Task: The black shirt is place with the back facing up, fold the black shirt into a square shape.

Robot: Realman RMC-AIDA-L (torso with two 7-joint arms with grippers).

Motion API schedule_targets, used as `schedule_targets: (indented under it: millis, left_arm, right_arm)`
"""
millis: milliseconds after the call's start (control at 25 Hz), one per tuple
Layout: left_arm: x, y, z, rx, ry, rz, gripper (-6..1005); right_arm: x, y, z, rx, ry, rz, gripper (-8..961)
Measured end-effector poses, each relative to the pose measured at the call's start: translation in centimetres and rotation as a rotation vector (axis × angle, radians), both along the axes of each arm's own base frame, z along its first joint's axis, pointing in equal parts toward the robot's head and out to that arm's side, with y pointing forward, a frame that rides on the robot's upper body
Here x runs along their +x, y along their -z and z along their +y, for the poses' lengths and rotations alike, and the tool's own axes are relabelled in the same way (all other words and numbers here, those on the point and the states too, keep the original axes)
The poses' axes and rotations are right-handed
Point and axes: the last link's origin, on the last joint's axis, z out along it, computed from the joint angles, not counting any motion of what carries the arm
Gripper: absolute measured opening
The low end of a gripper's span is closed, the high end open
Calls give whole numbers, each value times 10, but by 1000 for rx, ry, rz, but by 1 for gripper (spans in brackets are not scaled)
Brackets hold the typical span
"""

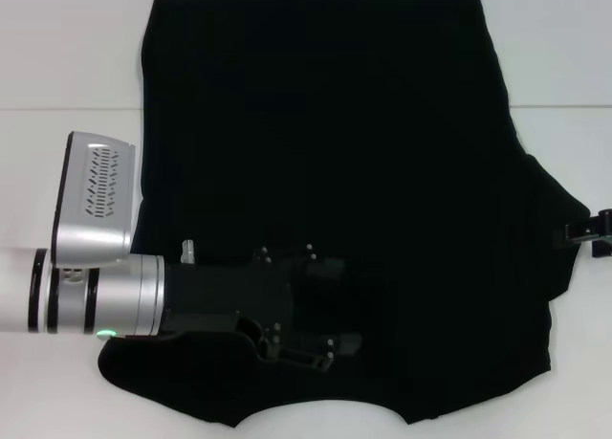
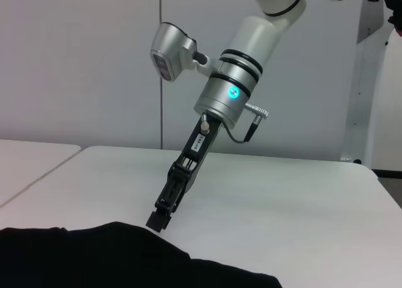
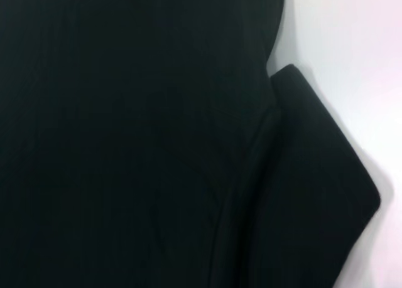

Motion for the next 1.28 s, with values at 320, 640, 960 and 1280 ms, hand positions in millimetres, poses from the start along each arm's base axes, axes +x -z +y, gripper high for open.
schedule_targets:
  millis: [320,640,960,1280]
  left_arm:
    - [0,-1,3,14,-7,5,903]
    - [0,-2,5,18,-7,8,903]
    - [-1,-3,7,28,-16,8,904]
    - [0,-3,7,29,-15,6,904]
  right_arm:
    - [-5,14,6,-6,-11,-14,696]
    - [-6,18,7,-4,-14,-17,668]
    - [-7,15,9,3,-18,-21,592]
    - [-4,15,4,-18,-8,-23,567]
